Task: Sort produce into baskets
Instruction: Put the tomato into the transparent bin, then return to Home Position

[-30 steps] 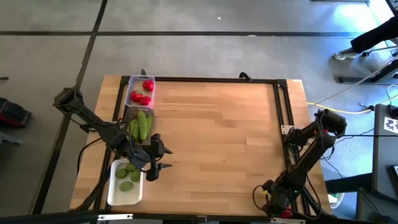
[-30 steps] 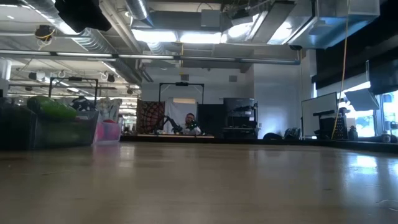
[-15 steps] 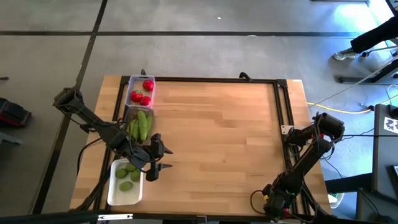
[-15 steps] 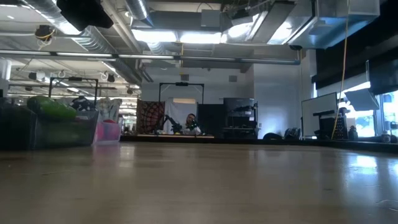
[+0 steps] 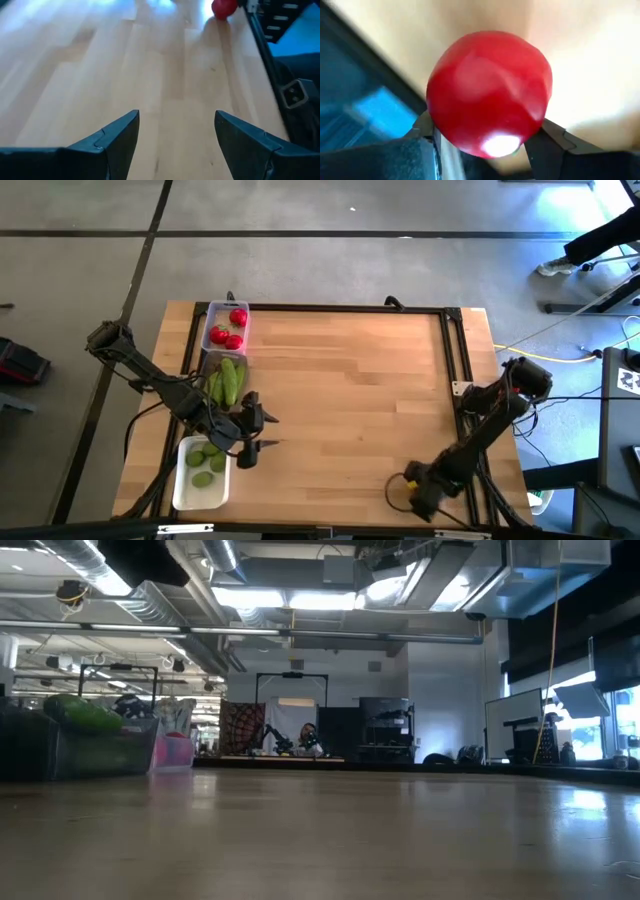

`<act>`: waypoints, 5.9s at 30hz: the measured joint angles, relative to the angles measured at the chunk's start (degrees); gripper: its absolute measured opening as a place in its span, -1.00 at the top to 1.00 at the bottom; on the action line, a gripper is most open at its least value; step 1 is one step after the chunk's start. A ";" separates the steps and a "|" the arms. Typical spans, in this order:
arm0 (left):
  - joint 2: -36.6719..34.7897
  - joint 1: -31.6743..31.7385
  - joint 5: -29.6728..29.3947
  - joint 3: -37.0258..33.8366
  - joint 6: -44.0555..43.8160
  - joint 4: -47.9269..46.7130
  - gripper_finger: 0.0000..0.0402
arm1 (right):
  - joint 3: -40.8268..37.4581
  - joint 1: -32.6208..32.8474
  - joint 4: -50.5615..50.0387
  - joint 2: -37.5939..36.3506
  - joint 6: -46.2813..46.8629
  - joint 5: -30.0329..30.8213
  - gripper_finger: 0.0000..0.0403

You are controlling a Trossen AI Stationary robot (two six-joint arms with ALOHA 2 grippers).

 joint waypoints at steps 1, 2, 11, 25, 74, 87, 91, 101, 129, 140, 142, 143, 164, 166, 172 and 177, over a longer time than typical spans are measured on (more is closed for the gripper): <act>0.00 -0.02 -1.01 0.00 0.04 0.00 -0.27 | 0.23 -1.15 -1.19 -0.23 -2.10 1.88 0.13; 0.00 0.06 -1.98 0.00 0.06 0.00 -0.27 | 0.58 -2.22 -2.82 -0.44 -4.36 3.84 0.13; 0.00 1.98 -5.18 0.00 1.97 0.71 -0.27 | 6.07 -12.03 -16.69 -2.42 -24.79 27.60 0.14; 0.00 7.02 -6.10 -2.56 9.29 17.22 -0.32 | 9.38 -23.67 -3.70 -3.28 -52.95 56.26 0.14; 20.20 17.77 2.06 -2.25 8.03 55.41 -0.39 | 9.34 -26.00 27.58 -3.28 -82.91 64.05 0.11; 9.86 17.76 0.15 -2.26 7.83 38.14 -0.40 | 12.68 -21.40 10.12 -4.31 -68.32 58.72 -0.40; 2.87 18.51 -3.07 -2.27 5.33 26.37 -0.40 | 12.30 -20.10 4.60 -4.33 -59.72 58.75 -0.41; -12.86 26.52 -11.06 -2.28 -1.00 -0.44 -0.40 | 6.26 -21.20 5.57 -4.33 -51.17 57.68 -0.33; -2.56 71.75 -11.53 -2.49 7.39 -16.17 -0.40 | -0.45 -21.95 14.55 -4.35 -48.50 56.76 -0.33; 3.82 79.42 -11.53 -2.49 8.41 -17.90 -0.40 | -0.45 -21.95 14.60 -4.35 -48.53 57.37 -0.33; 4.74 80.47 -11.53 -2.49 9.08 -17.92 -0.40 | -0.45 -21.95 14.62 -4.35 -48.53 57.37 -0.33; 5.20 80.89 -11.56 -2.49 9.42 -17.91 -0.40 | -0.45 -21.95 14.63 -4.35 -48.54 57.37 -0.33; 7.63 80.54 -14.38 -2.42 9.58 -18.78 -0.79 | -0.45 -21.95 14.45 -4.35 -48.57 57.37 -0.33; 7.63 80.54 -13.69 -1.75 9.60 -20.40 -0.79 | -0.45 -21.95 14.46 -4.35 -48.59 57.39 -0.33; 6.80 78.59 -11.93 2.38 9.21 -26.99 -0.74 | -0.45 -21.97 14.51 -4.35 -48.57 57.39 -0.33; 3.17 74.15 -8.03 4.45 10.39 -26.83 -0.56 | -0.45 -21.97 14.76 -4.35 -48.50 57.41 -0.33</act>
